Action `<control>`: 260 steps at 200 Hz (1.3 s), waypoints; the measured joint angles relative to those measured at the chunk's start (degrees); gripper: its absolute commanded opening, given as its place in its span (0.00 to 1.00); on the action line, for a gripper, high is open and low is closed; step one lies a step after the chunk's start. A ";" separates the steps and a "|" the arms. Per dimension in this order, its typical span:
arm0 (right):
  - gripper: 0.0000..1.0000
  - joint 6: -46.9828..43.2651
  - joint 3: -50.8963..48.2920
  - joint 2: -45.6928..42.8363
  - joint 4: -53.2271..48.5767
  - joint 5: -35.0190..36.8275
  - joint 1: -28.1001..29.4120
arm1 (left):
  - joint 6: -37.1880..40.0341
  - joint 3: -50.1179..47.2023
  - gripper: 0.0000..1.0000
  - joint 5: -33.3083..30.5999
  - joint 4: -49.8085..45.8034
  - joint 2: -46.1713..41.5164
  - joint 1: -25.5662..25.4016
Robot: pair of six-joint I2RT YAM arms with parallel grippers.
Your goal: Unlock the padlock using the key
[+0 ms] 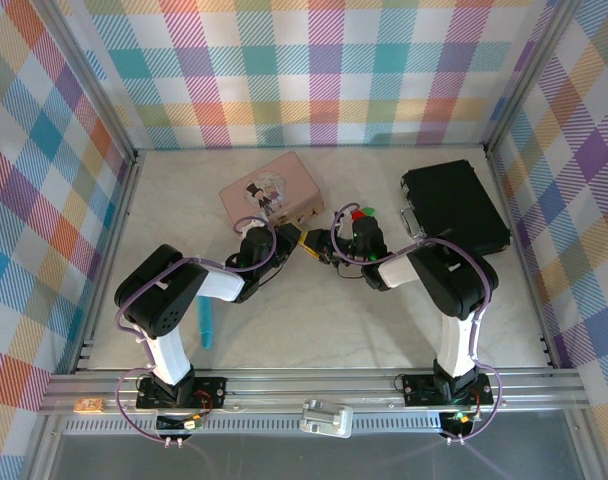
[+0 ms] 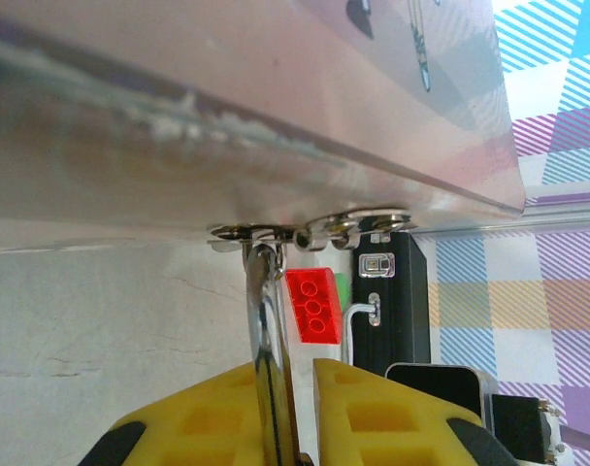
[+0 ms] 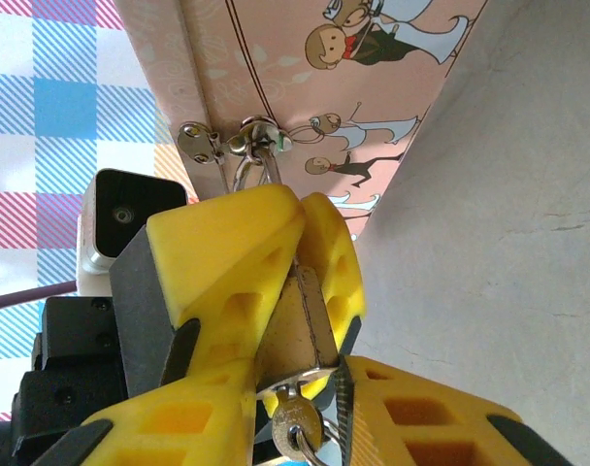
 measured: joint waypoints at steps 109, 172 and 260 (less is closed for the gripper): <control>0.17 4.79 -1.90 0.17 3.96 -1.16 0.22 | -0.02 0.00 0.00 -0.17 0.28 0.00 0.00; 0.00 9.46 -2.32 1.42 6.75 -0.68 0.22 | 0.02 0.00 0.00 -1.14 0.68 0.00 0.00; 0.00 41.38 -1.70 2.32 14.56 2.75 0.33 | 3.52 -1.60 0.00 -2.67 20.11 5.64 0.31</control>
